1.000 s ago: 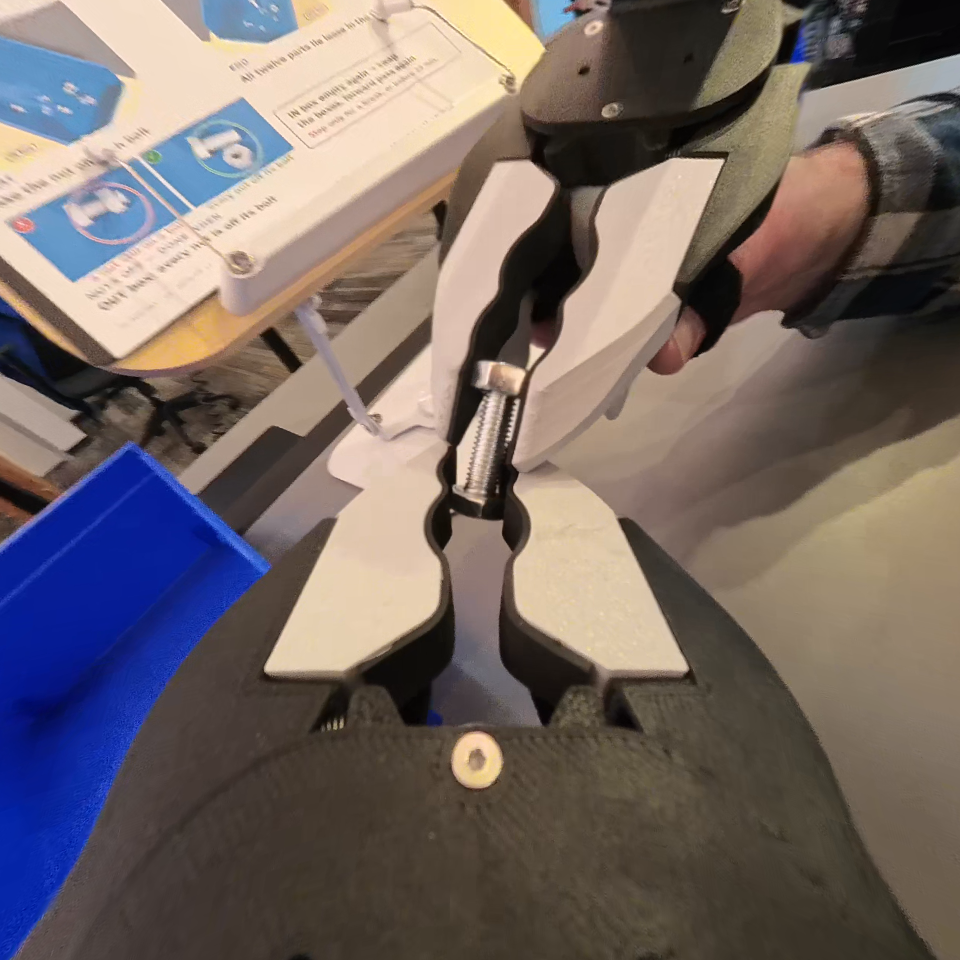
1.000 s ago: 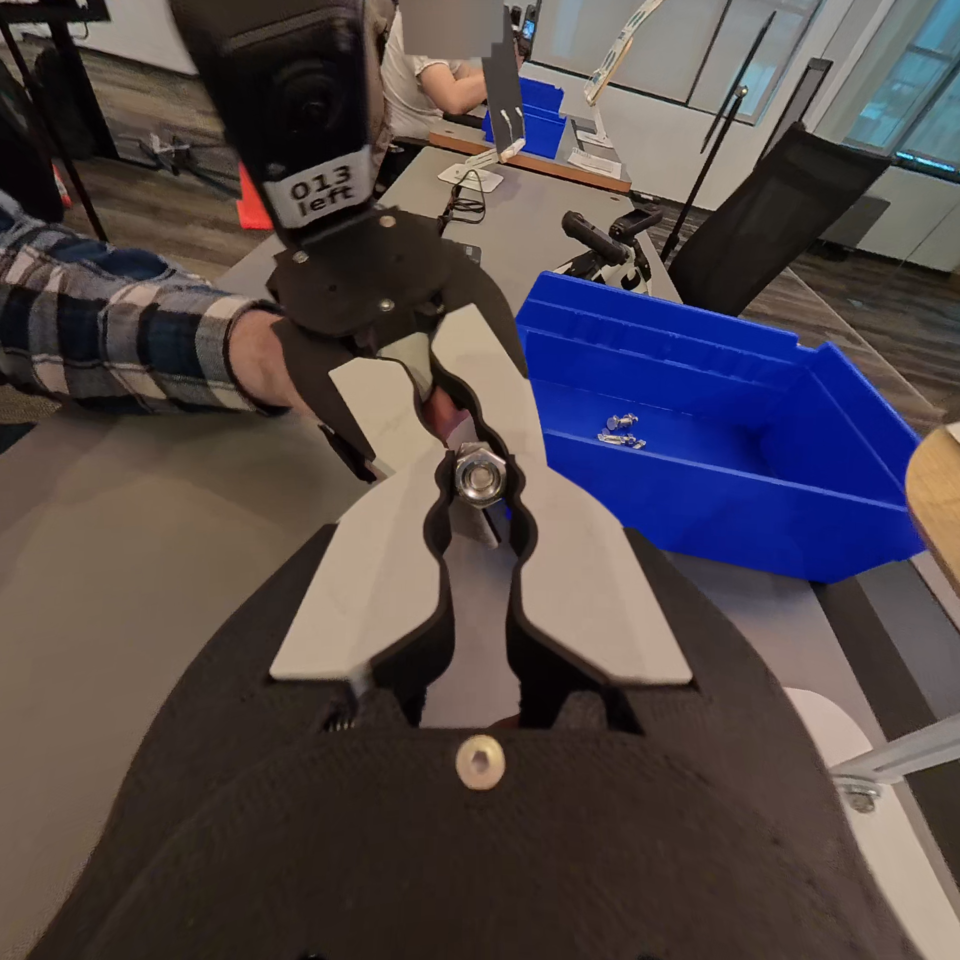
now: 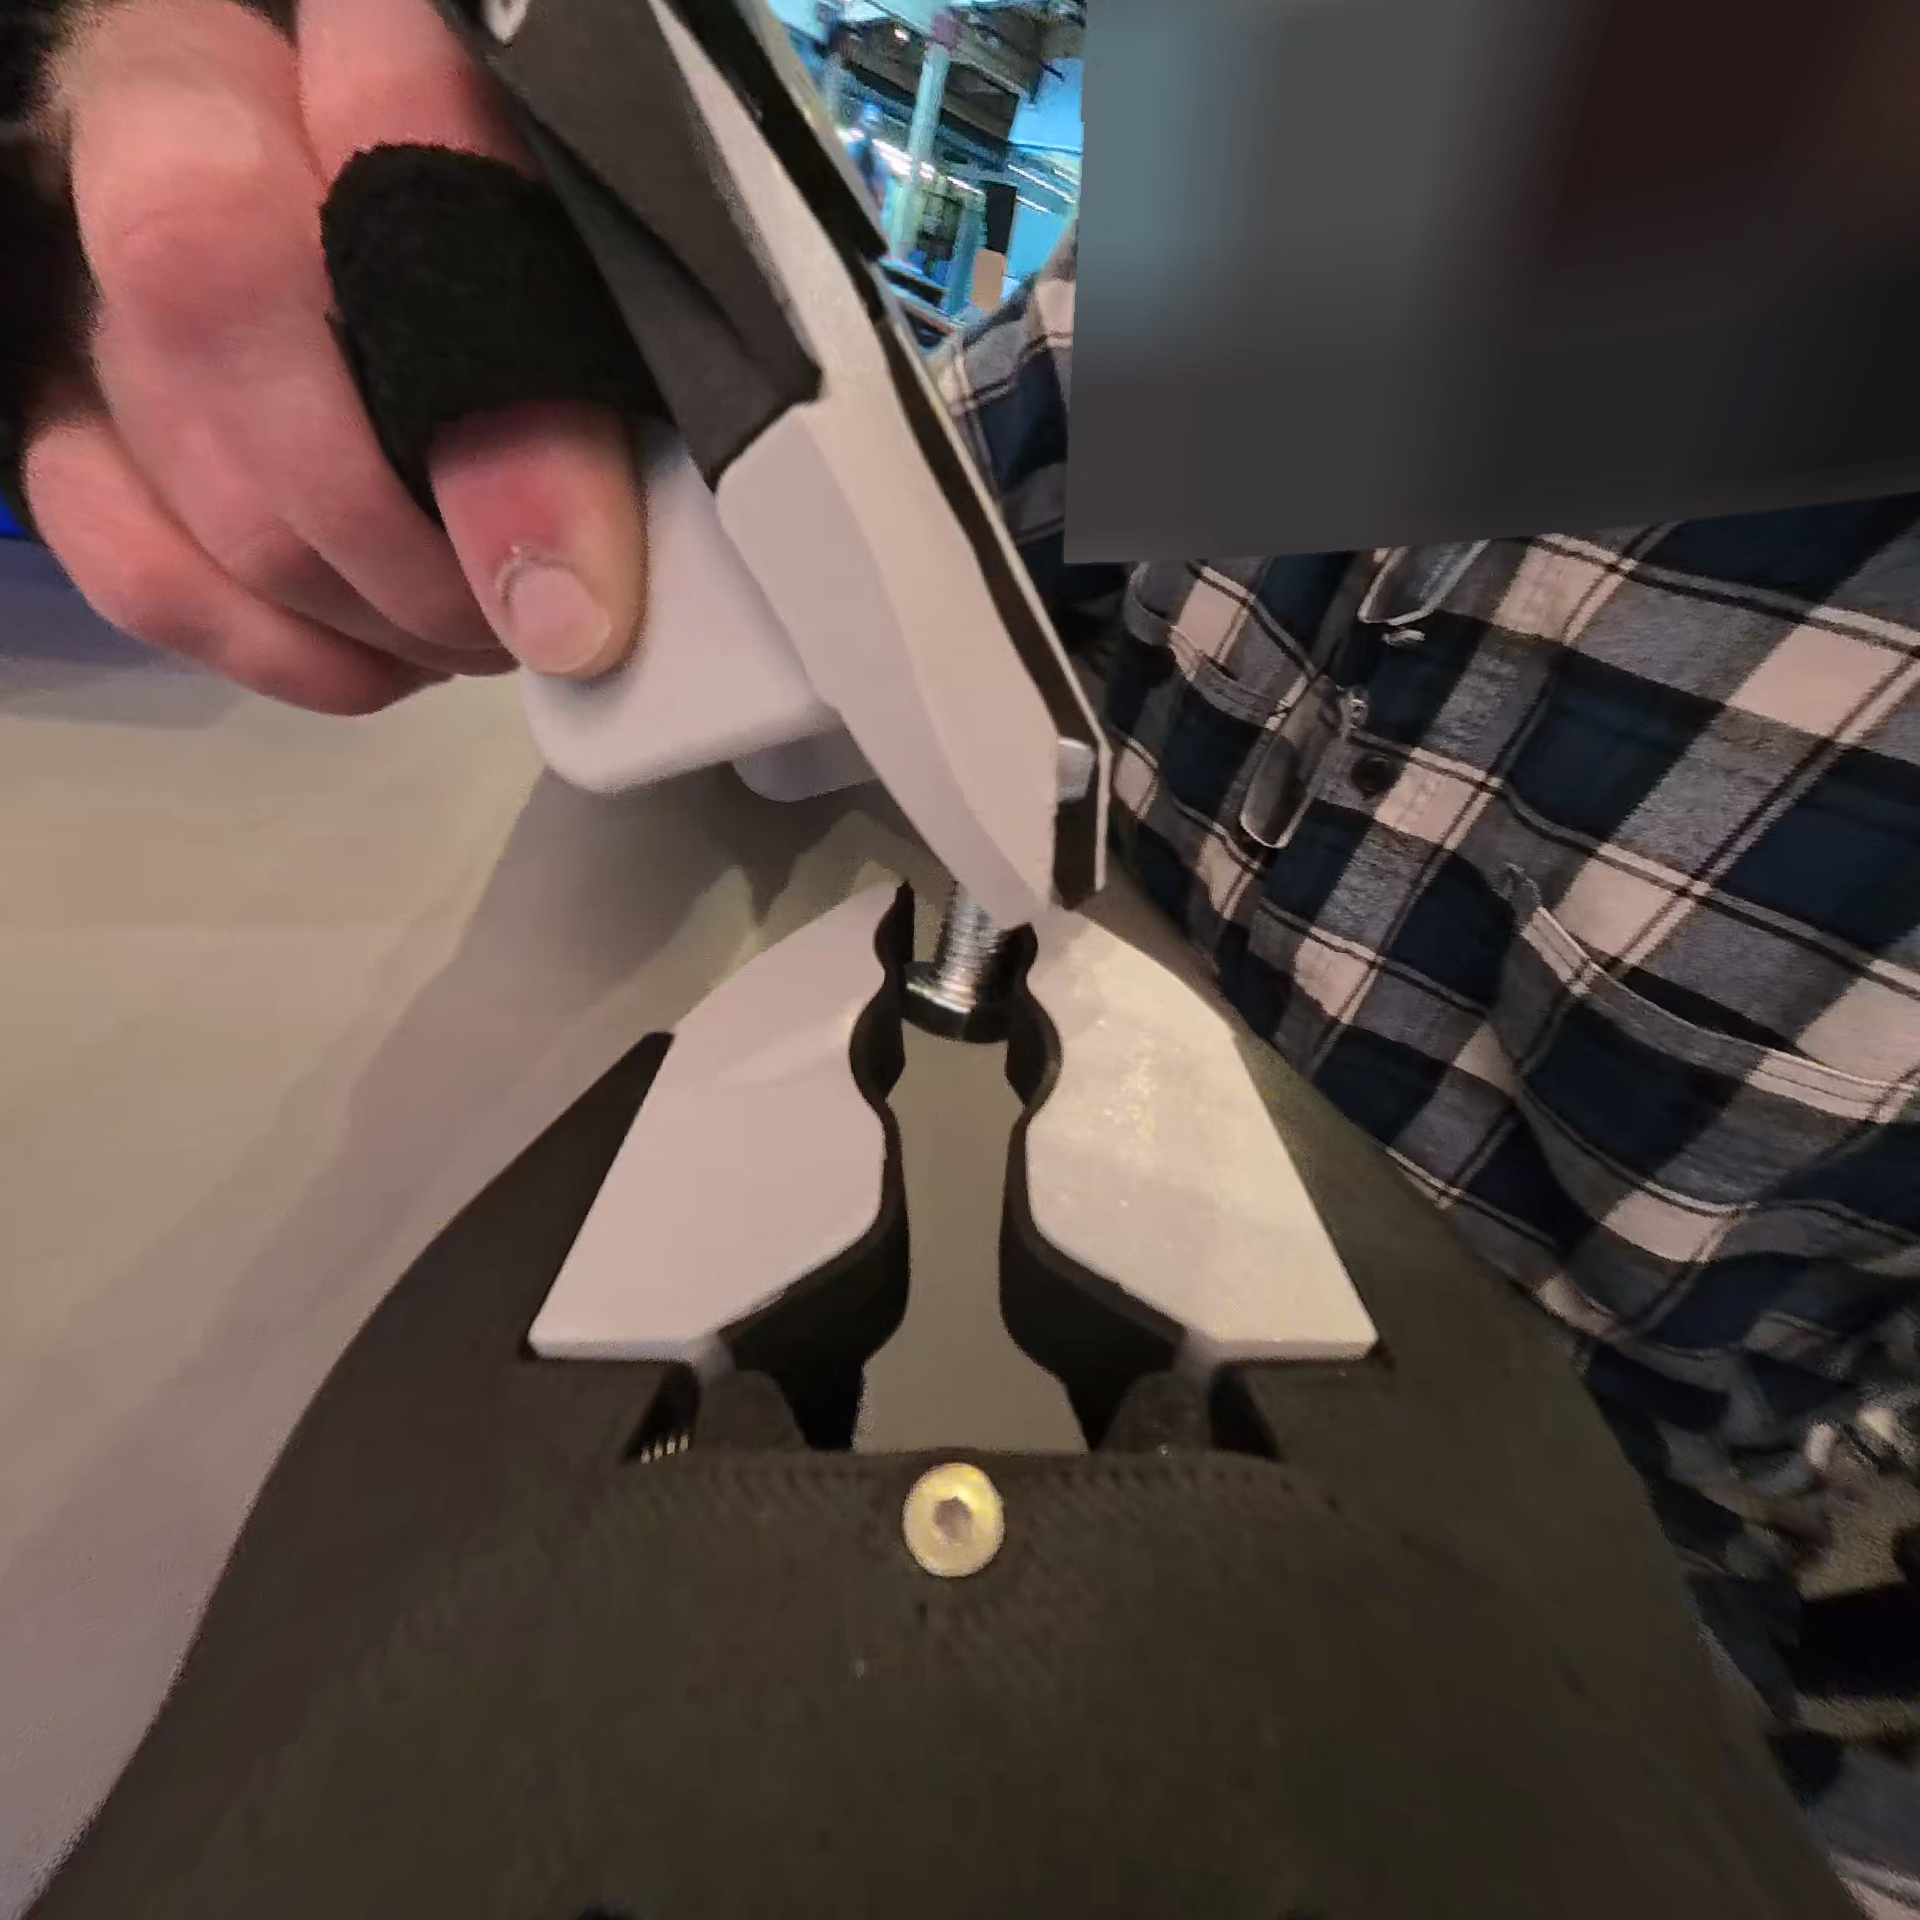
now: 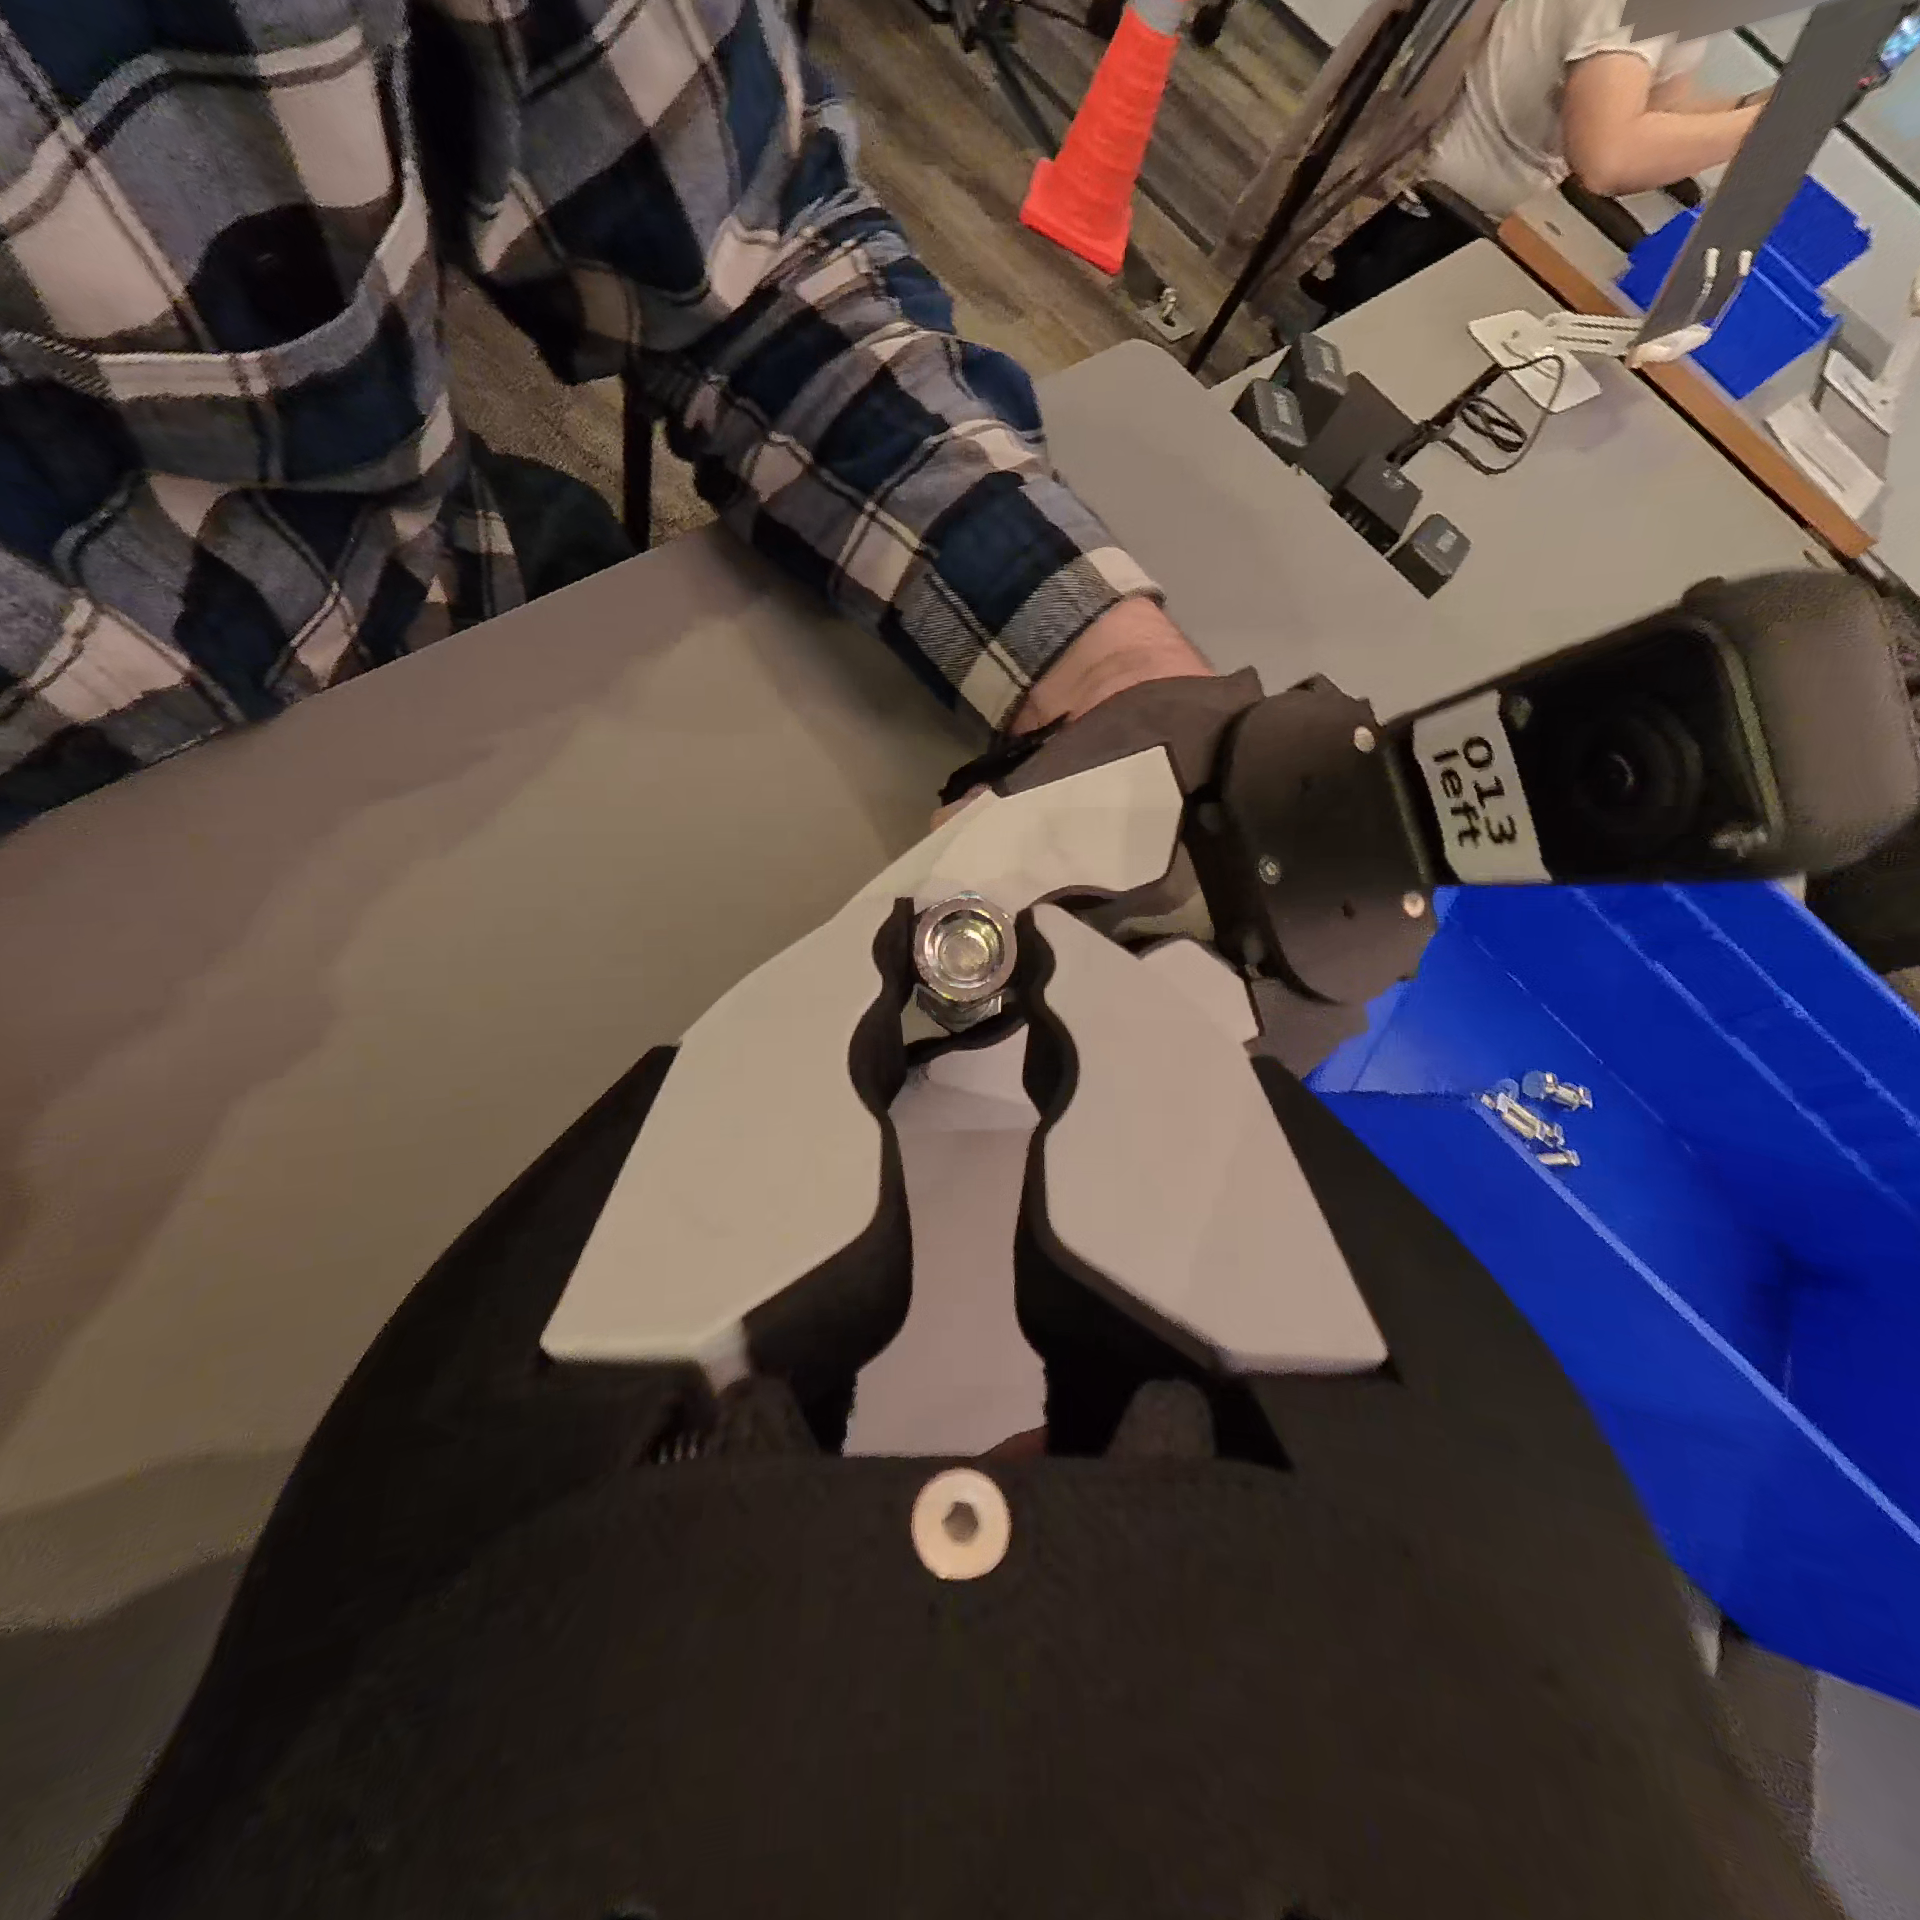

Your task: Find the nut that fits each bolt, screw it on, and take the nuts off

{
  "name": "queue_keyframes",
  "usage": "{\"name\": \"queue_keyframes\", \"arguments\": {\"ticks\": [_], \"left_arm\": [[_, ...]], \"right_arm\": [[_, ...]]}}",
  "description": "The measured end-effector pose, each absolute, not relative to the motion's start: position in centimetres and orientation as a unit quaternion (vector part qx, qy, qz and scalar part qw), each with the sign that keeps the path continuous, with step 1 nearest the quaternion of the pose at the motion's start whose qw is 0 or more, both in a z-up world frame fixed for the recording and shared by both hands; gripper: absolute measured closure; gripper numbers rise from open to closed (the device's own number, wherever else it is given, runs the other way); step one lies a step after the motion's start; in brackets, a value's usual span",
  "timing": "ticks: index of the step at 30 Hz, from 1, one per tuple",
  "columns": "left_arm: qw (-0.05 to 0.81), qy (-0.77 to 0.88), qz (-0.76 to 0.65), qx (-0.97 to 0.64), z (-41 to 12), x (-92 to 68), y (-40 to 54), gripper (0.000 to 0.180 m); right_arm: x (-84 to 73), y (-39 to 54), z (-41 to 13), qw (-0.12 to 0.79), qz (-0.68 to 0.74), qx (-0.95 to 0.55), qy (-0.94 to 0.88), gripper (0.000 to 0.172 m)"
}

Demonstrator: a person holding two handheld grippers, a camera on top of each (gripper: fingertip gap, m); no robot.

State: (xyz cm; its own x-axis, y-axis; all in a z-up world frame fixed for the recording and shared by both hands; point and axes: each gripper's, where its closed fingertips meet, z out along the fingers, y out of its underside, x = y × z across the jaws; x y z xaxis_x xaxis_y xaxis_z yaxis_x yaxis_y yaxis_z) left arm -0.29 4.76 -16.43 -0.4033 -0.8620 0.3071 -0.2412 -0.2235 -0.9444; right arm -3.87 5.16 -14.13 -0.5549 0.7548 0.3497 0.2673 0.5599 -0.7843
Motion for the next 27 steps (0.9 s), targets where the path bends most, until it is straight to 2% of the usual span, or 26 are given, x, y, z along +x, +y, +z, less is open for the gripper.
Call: {"name": "queue_keyframes", "arguments": {"ticks": [2,4,13,17,24,27], "left_arm": [[0.276,0.56,-0.598,-0.503,-16.5,-0.4,5.8,0.161],[0.301,0.556,-0.572,-0.522,-16.7,-0.3,6.8,0.147],[0.447,0.519,-0.411,-0.601,-17.4,-0.5,12.6,0.138],[0.534,0.494,-0.276,-0.628,-17.4,-1.7,15.9,0.137],[0.578,0.477,-0.149,-0.645,-17.6,-2.8,18.1,0.141],[0.592,0.473,-0.119,-0.642,-17.2,-3.2,18.3,0.147]], "right_arm": [[-4.2,6.1,-13.9,0.363,0.348,-0.335,-0.797,0.152],[-4.5,7.4,-13.8,0.379,0.342,-0.359,-0.782,0.153],[-5.0,12.2,-13.0,0.409,0.388,-0.464,-0.684,0.153],[-5.1,14.4,-12.5,0.418,0.431,-0.511,-0.615,0.153],[-5.6,15.2,-13.3,0.417,0.435,-0.541,-0.587,0.153],[-5.8,15.3,-13.5,0.415,0.437,-0.548,-0.58,0.153]]}}
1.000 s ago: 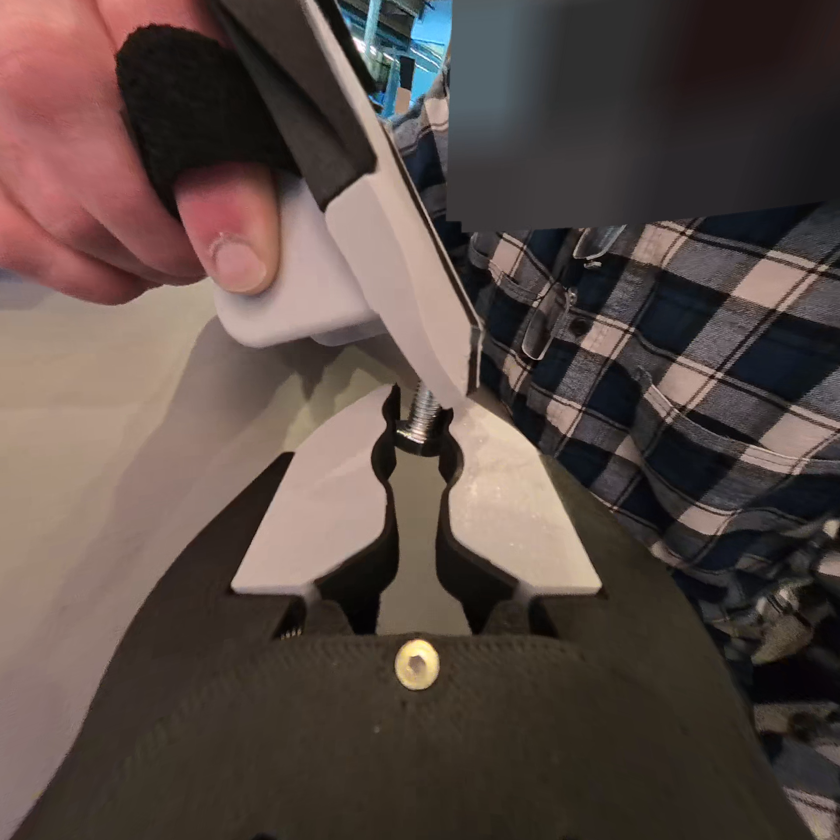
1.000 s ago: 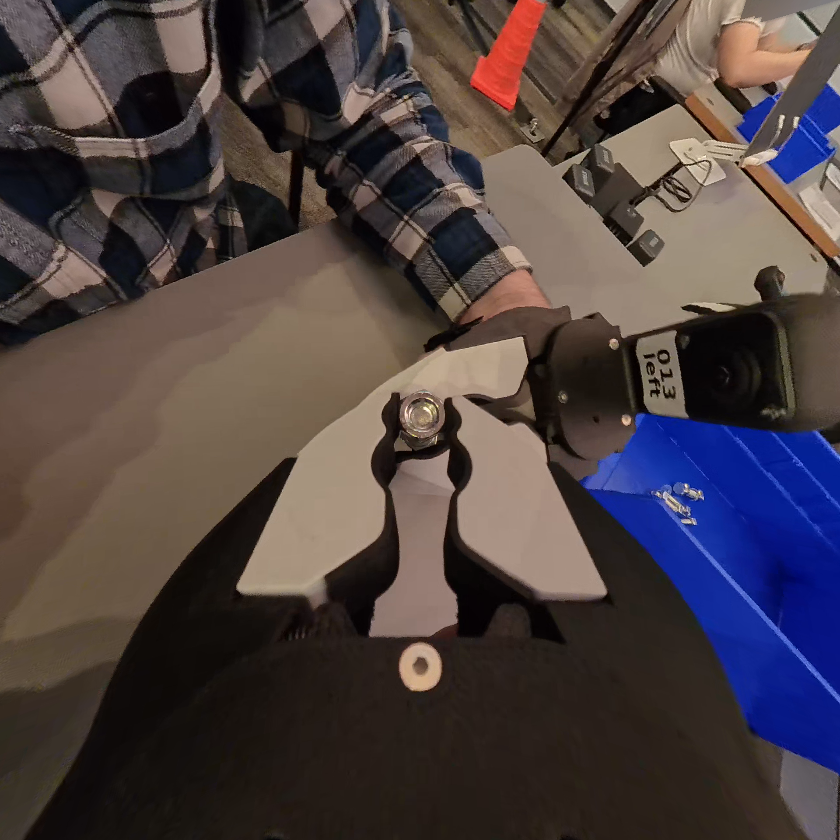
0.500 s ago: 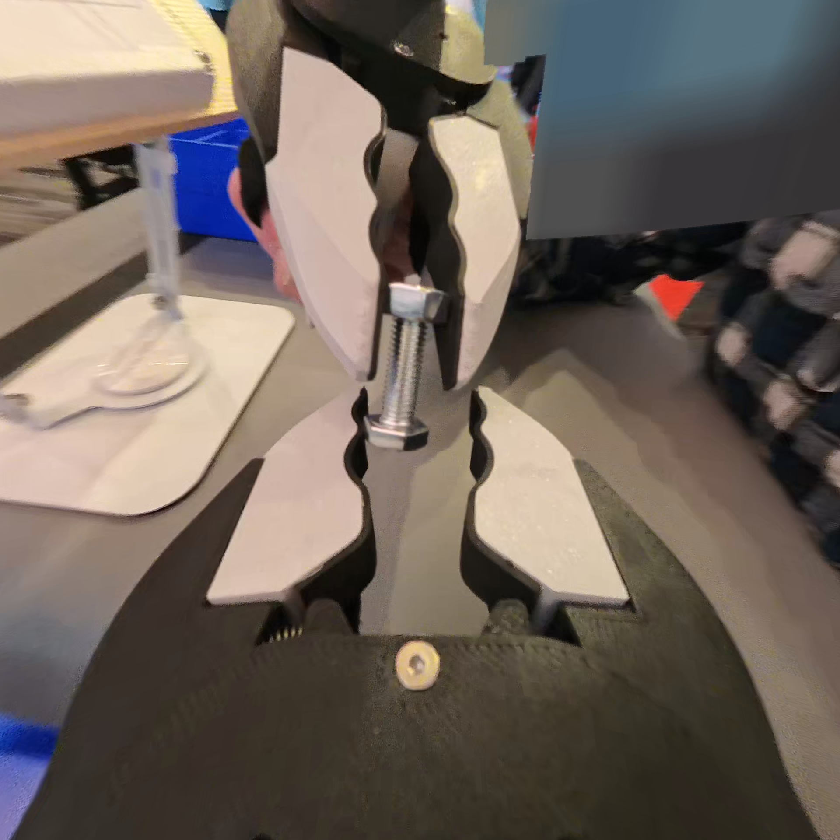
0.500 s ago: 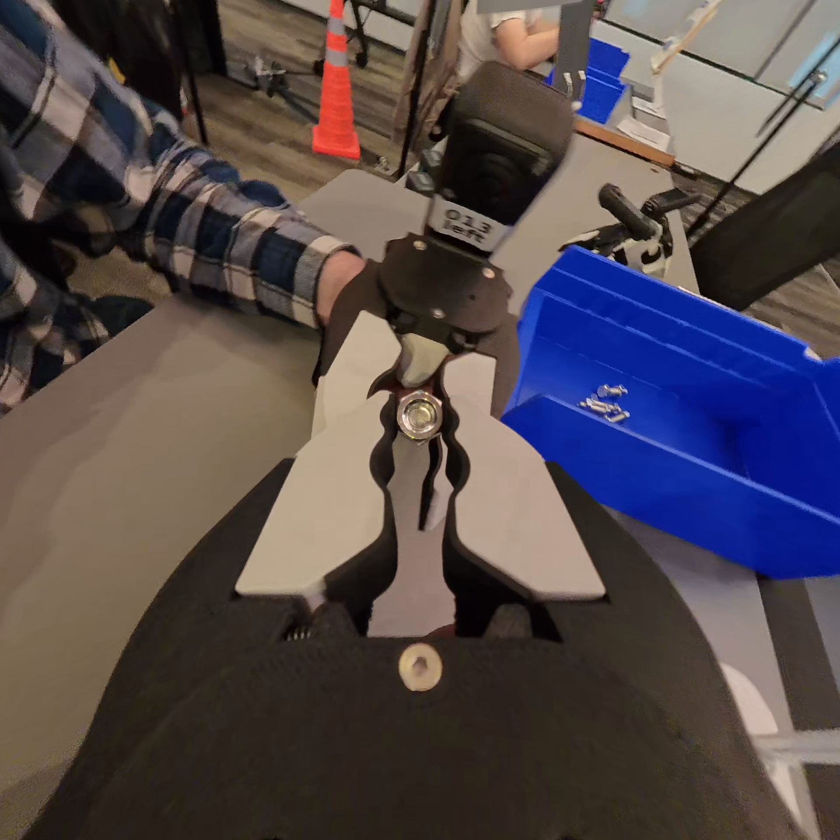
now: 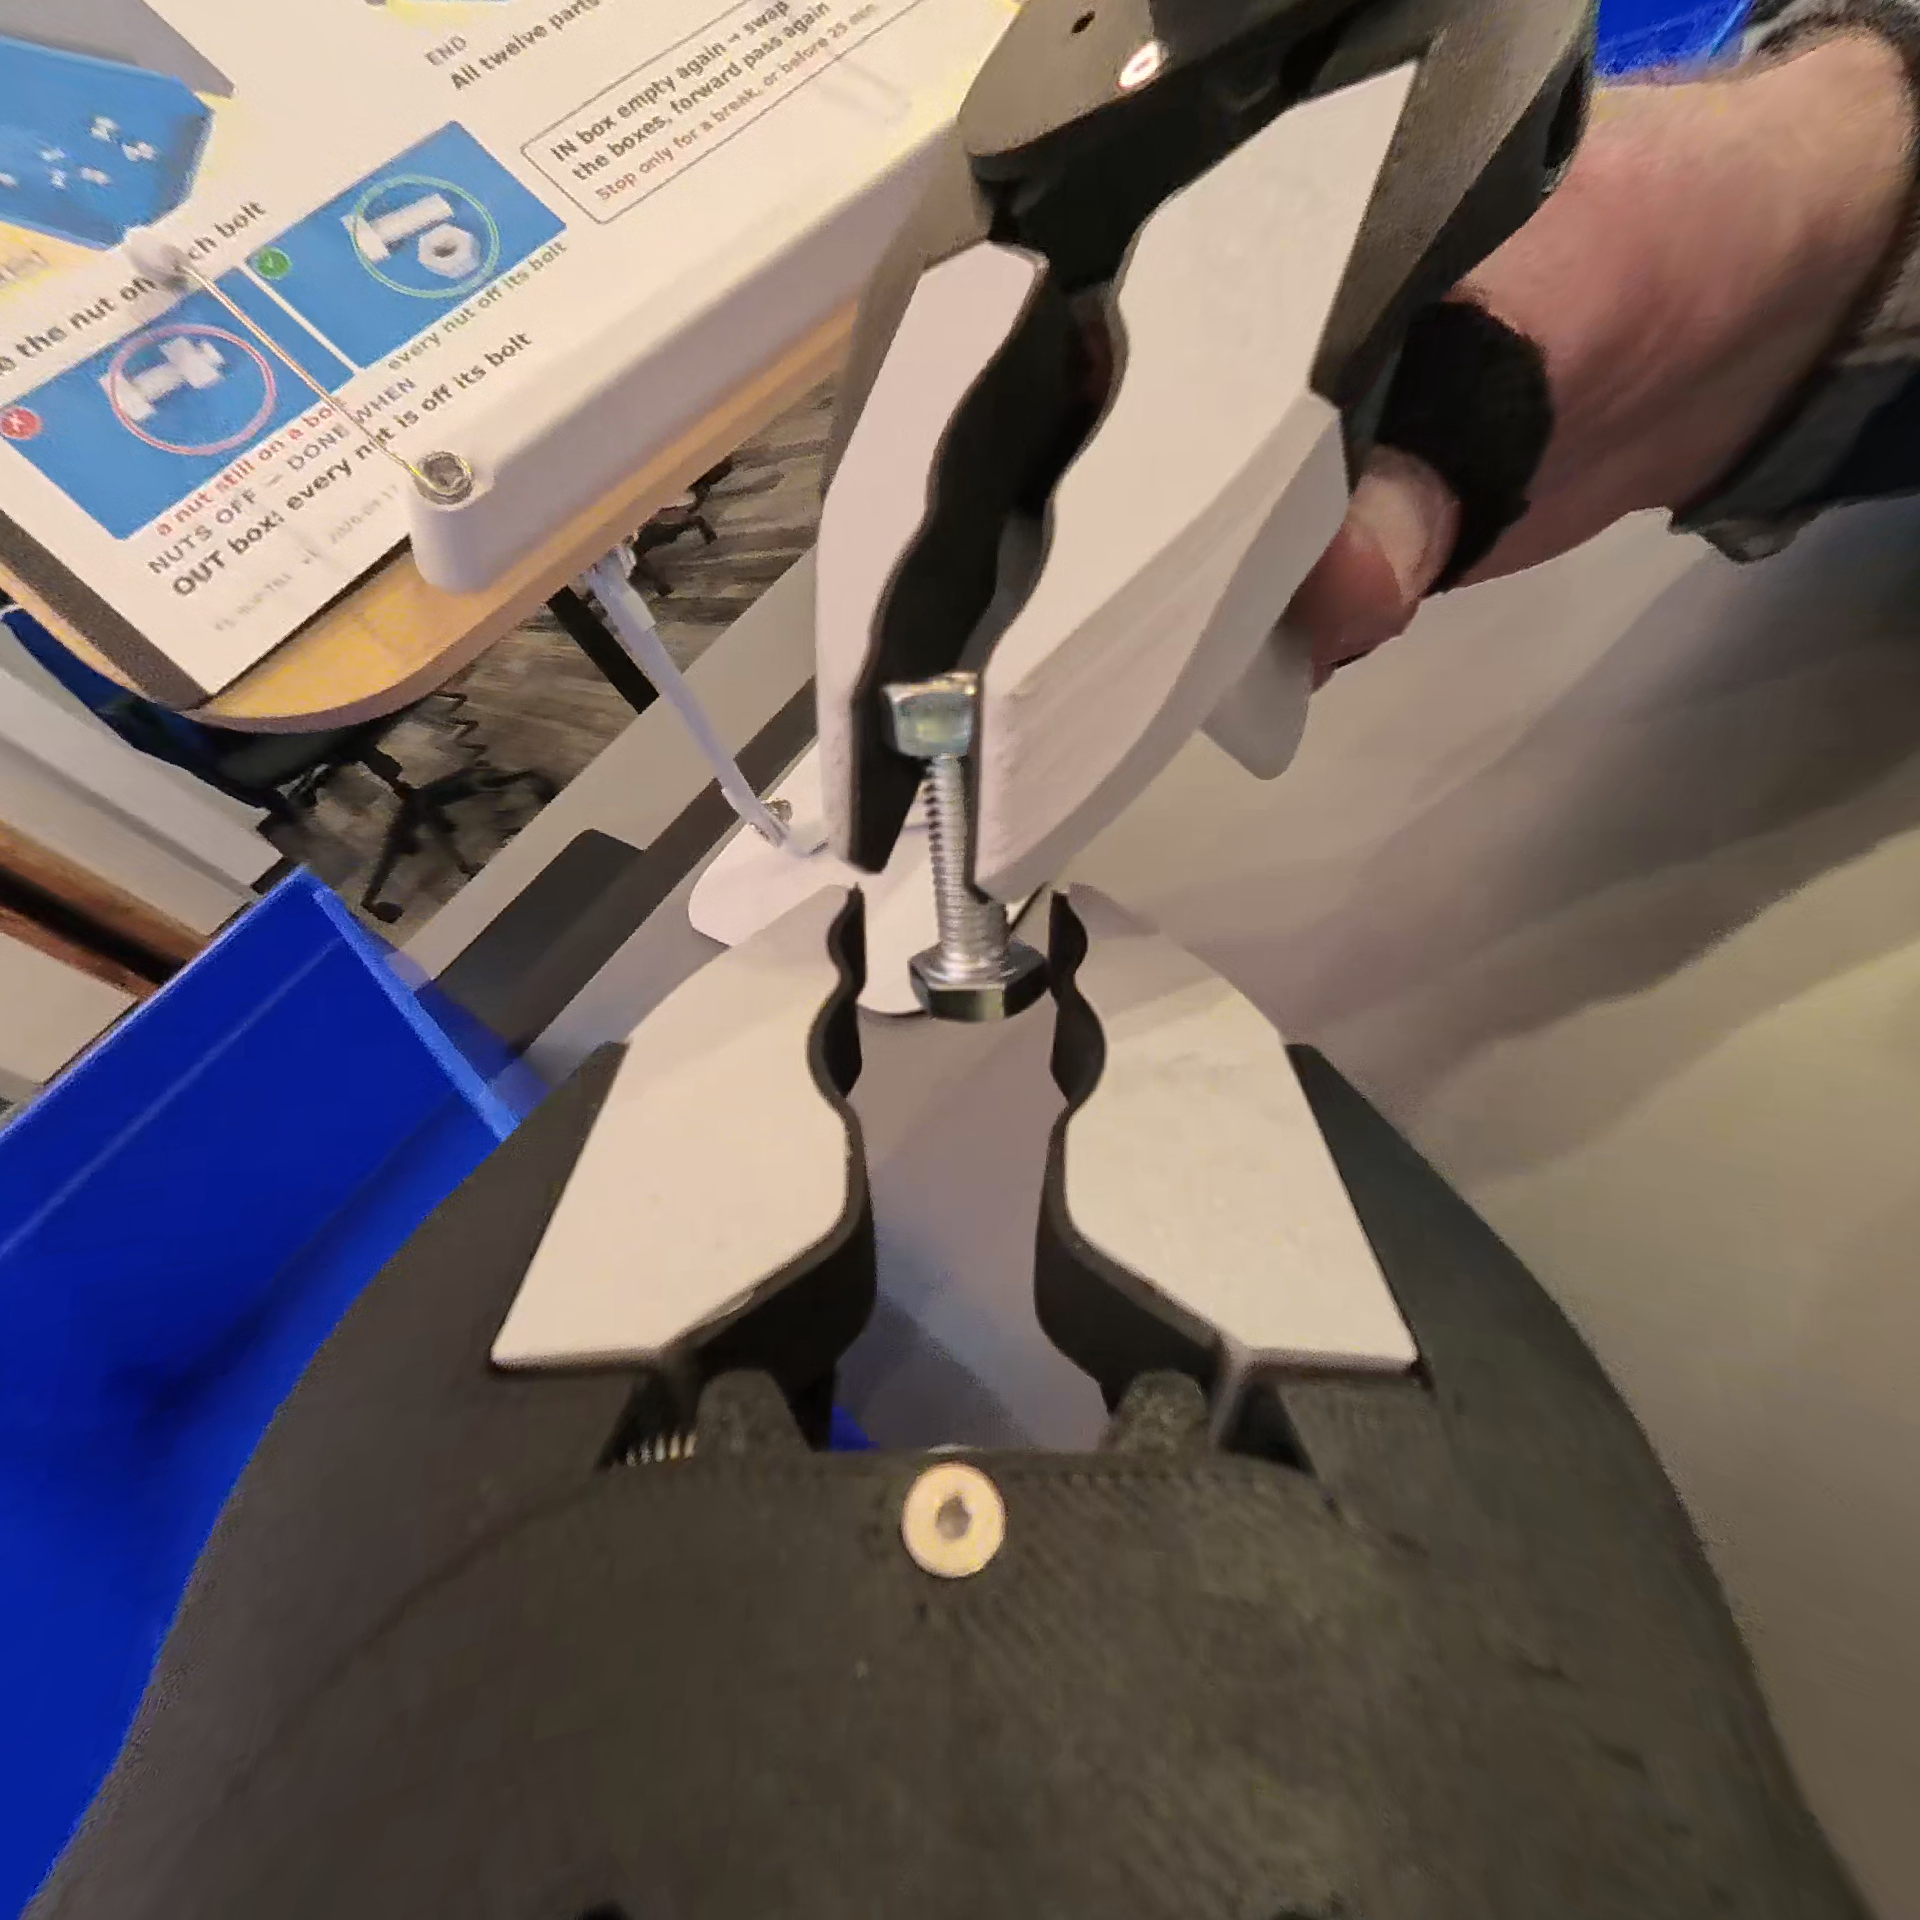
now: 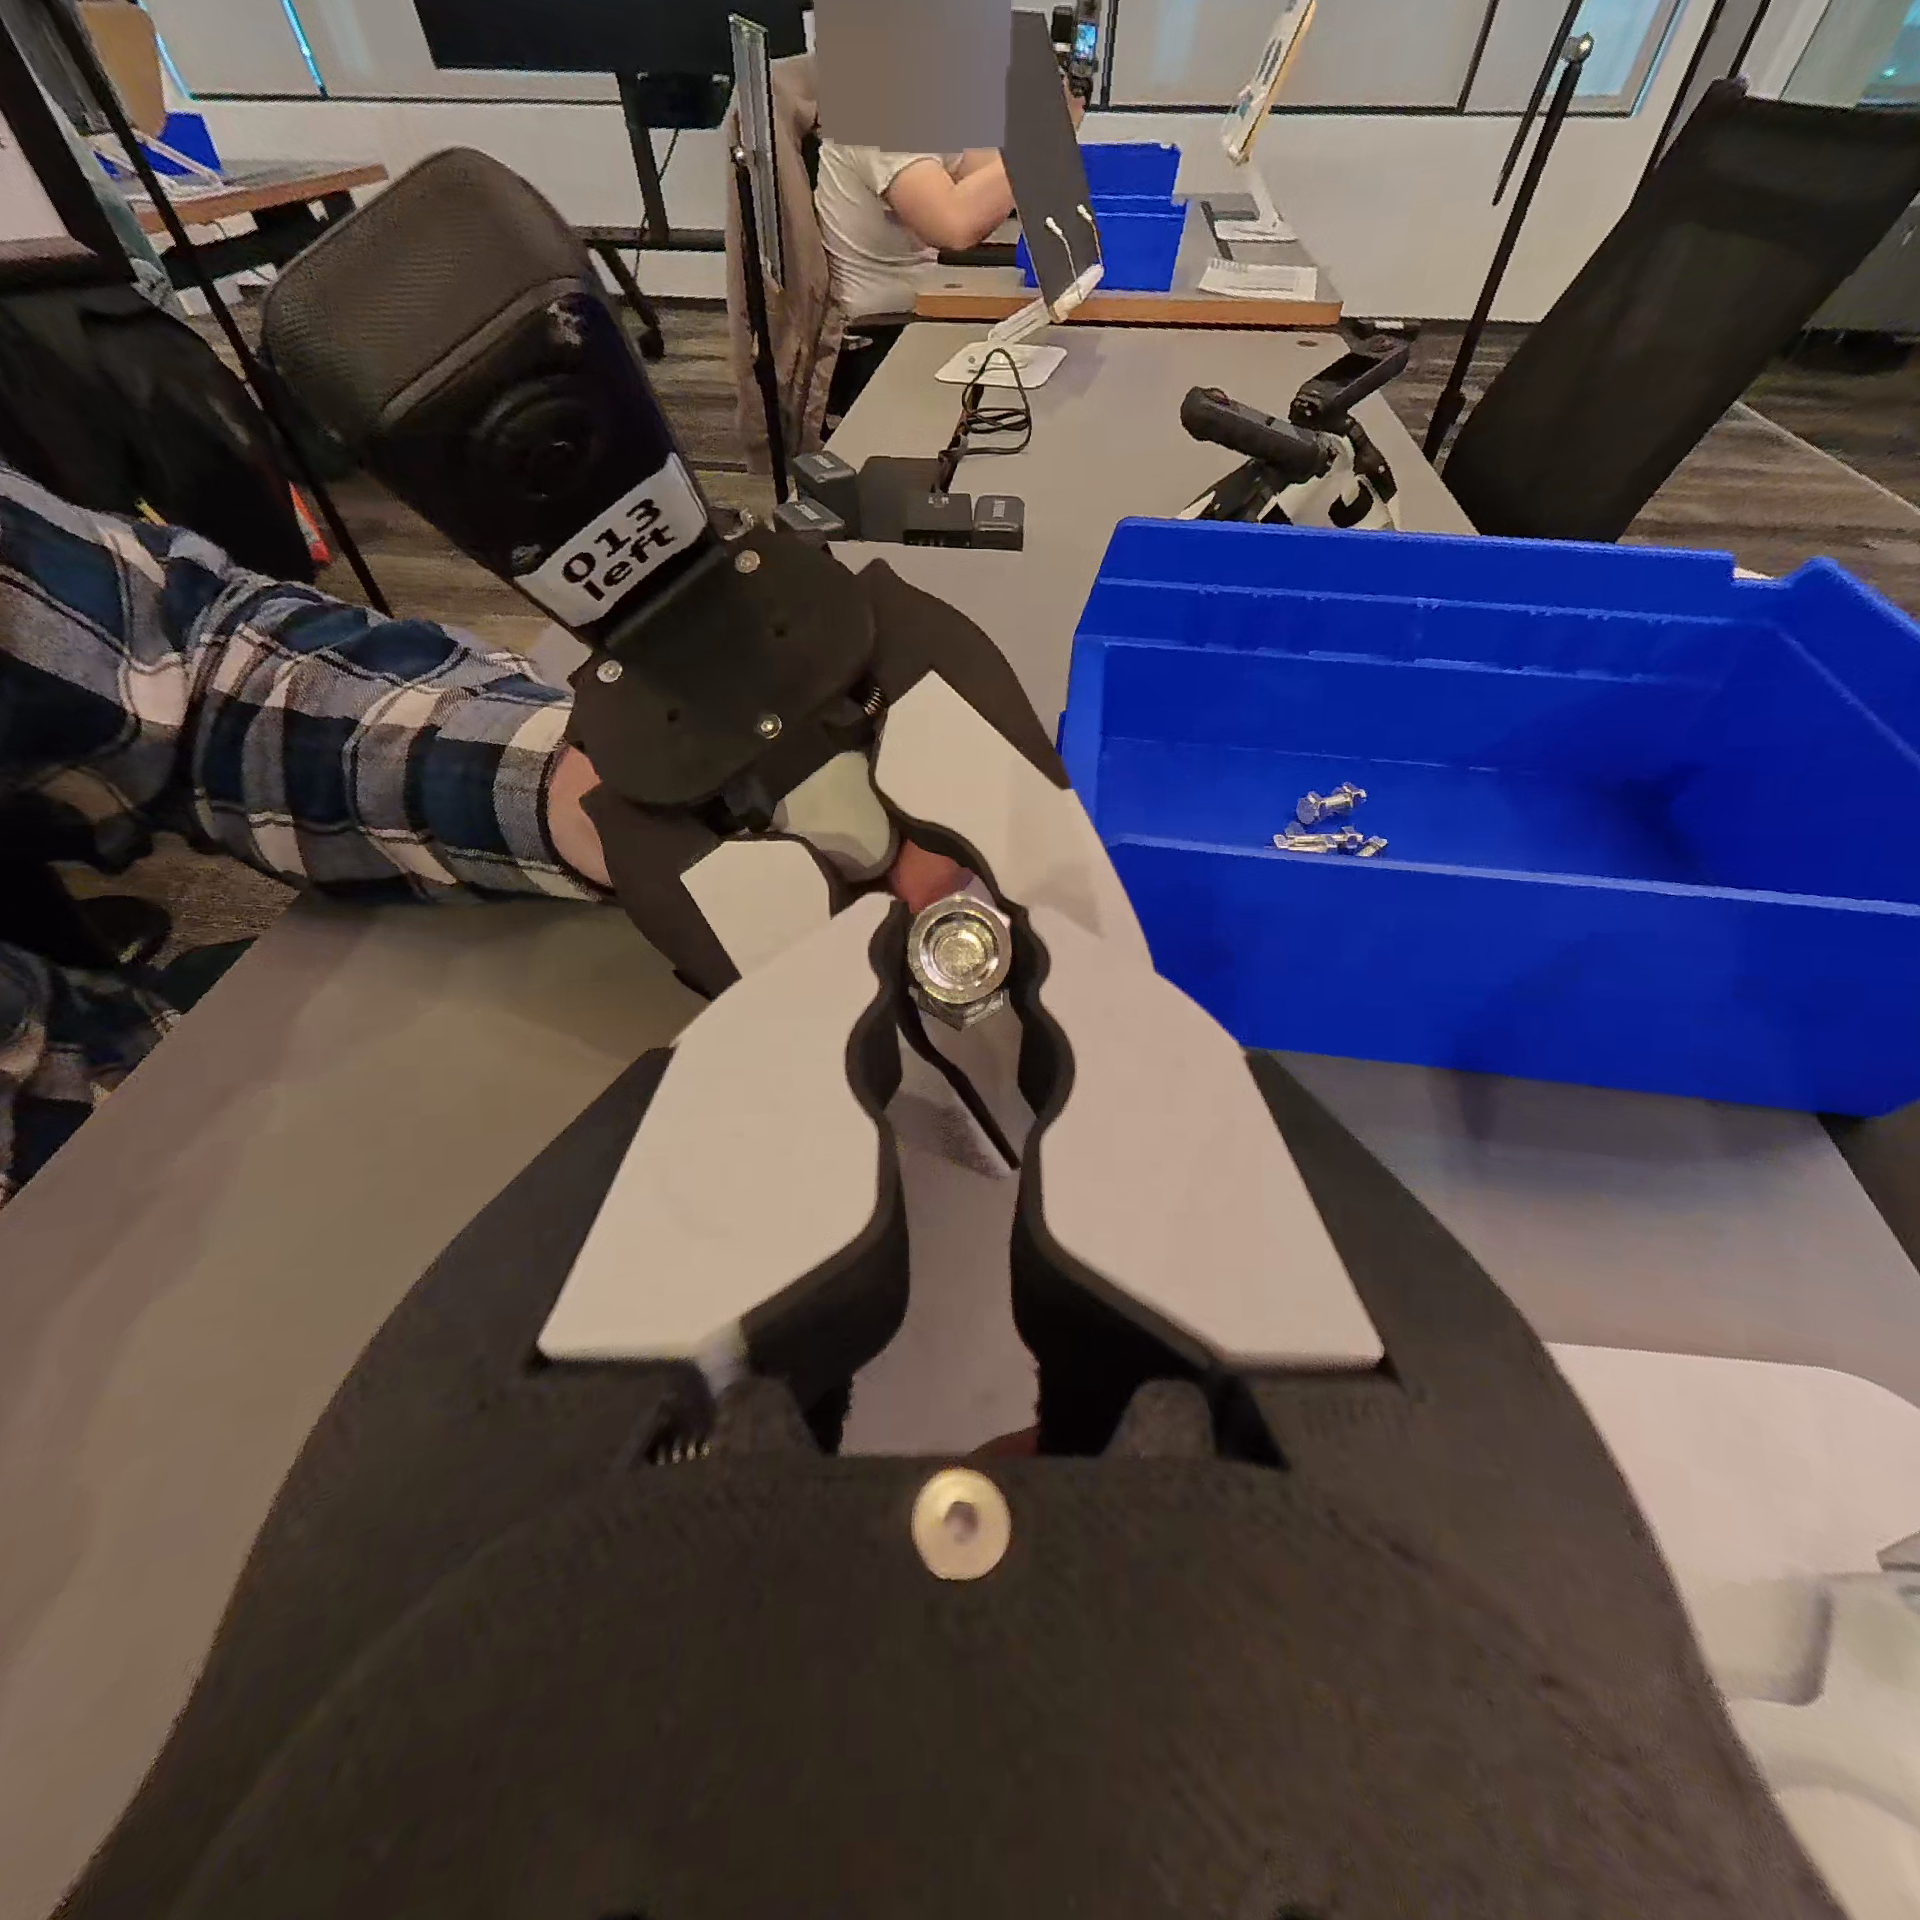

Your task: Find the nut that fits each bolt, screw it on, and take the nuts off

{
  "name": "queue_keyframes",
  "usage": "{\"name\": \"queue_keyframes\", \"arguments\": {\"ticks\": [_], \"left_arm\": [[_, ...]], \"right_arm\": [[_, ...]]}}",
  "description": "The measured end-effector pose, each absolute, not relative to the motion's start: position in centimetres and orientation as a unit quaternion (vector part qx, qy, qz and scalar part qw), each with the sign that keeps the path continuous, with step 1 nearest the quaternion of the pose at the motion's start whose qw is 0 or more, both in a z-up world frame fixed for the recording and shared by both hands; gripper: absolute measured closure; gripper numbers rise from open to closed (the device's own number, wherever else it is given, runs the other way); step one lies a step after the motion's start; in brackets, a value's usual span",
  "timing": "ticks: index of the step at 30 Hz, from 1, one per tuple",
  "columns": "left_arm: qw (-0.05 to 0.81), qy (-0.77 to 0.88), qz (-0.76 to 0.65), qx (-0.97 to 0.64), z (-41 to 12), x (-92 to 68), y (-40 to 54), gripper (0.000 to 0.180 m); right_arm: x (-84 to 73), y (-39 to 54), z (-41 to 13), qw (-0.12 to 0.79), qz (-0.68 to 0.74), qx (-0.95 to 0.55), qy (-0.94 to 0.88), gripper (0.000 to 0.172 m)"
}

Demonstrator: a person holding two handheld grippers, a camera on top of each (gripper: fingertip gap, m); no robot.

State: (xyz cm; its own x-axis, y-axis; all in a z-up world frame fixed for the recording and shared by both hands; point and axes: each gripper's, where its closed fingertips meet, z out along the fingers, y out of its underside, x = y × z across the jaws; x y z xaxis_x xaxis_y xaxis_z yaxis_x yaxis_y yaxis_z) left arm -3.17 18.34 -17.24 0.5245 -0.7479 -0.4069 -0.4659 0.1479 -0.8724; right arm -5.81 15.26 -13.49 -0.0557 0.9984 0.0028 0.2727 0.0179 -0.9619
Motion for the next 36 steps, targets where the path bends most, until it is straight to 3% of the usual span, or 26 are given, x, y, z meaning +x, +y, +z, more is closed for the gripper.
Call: {"name": "queue_keyframes", "arguments": {"ticks": [3,13,21,28,34,36], "left_arm": [[0.596,0.476,-0.11,-0.638,-17.2,-3.3,18.3,0.165],[0.578,0.487,-0.142,-0.64,-17.1,-3.1,17.7,0.166],[0.395,0.552,-0.466,-0.568,-16.2,-1.0,9.8,0.166],[0.25,0.58,-0.608,-0.482,-16.6,-0.3,4.4,0.166],[0.279,0.551,-0.611,-0.495,-16.2,-0.5,6.0,0.165],[0.299,0.544,-0.598,-0.508,-16.2,-0.4,6.8,0.153]], "right_arm": [[-5.9,15.5,-13.5,0.417,0.436,-0.555,-0.573,0.153],[-5.8,15.2,-13.3,0.417,0.428,-0.547,-0.586,0.153],[-4.5,10.0,-12.7,0.391,0.383,-0.395,-0.738,0.152],[-3.3,6.0,-13.7,0.356,0.324,-0.303,-0.823,0.152],[-3.6,7.2,-13.6,0.368,0.315,-0.331,-0.81,0.152],[-3.8,8.1,-13.4,0.379,0.317,-0.351,-0.796,0.153]]}}
